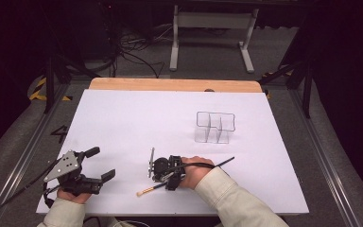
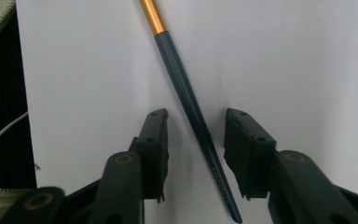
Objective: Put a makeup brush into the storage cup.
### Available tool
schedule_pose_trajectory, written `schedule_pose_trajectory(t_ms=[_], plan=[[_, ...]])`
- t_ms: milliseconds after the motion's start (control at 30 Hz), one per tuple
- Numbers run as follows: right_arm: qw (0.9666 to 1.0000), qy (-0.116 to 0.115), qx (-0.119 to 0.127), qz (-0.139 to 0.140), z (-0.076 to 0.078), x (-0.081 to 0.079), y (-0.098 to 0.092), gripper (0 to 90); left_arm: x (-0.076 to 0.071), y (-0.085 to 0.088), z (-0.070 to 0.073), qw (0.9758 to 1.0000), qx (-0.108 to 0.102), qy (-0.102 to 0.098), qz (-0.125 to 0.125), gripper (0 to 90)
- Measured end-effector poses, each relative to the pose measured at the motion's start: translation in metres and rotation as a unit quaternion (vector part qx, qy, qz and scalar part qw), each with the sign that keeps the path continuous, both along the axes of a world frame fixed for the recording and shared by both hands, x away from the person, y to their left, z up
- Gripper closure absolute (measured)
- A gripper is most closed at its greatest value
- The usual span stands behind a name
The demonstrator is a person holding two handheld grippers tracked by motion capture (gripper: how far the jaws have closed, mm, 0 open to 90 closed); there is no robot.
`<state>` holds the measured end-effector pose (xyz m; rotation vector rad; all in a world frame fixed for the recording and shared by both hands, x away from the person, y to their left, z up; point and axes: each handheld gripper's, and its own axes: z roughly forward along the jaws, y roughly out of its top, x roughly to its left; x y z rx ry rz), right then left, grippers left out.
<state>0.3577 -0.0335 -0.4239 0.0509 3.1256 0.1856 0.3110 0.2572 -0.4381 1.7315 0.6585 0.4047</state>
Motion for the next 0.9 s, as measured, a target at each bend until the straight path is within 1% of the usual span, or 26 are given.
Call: schedule_pose_trajectory(t_ms=[33, 133, 233, 367, 500, 900], plan=[[1.0000, 0.000, 0.002, -0.001, -0.0004, -0.0002, 0.0001, 63.8, 0.0000, 0.0001, 0.0000, 1.0000, 0.000, 0.000, 0.000, 1.4], [1.0000, 0.001, -0.005, 0.005, 0.0005, -0.0002, 0.0010, 68.2, 0.0000, 0.0001, 0.0000, 1.0000, 0.000, 0.000, 0.000, 1.4], [1.0000, 0.002, -0.007, 0.004, 0.0004, -0.0009, 0.0016, 75.3, 0.0000, 0.0002, 0.0001, 1.0000, 0.000, 0.000, 0.000, 1.4], [0.9999, 0.006, -0.011, 0.007, 0.0004, -0.0015, 0.0021, 81.9, -0.0001, 0.0002, 0.0001, 1.0000, -0.001, 0.000, -0.001, 1.4], [0.9999, 0.005, -0.013, 0.009, 0.0004, -0.0022, 0.0027, 83.1, -0.0002, 0.0001, 0.0000, 1.0000, -0.001, 0.000, 0.000, 1.4], [0.9997, 0.008, -0.023, -0.004, 0.0010, -0.0015, 0.0037, 83.7, -0.0001, 0.0004, 0.0000, 1.0000, -0.001, 0.002, 0.000, 1.4]])
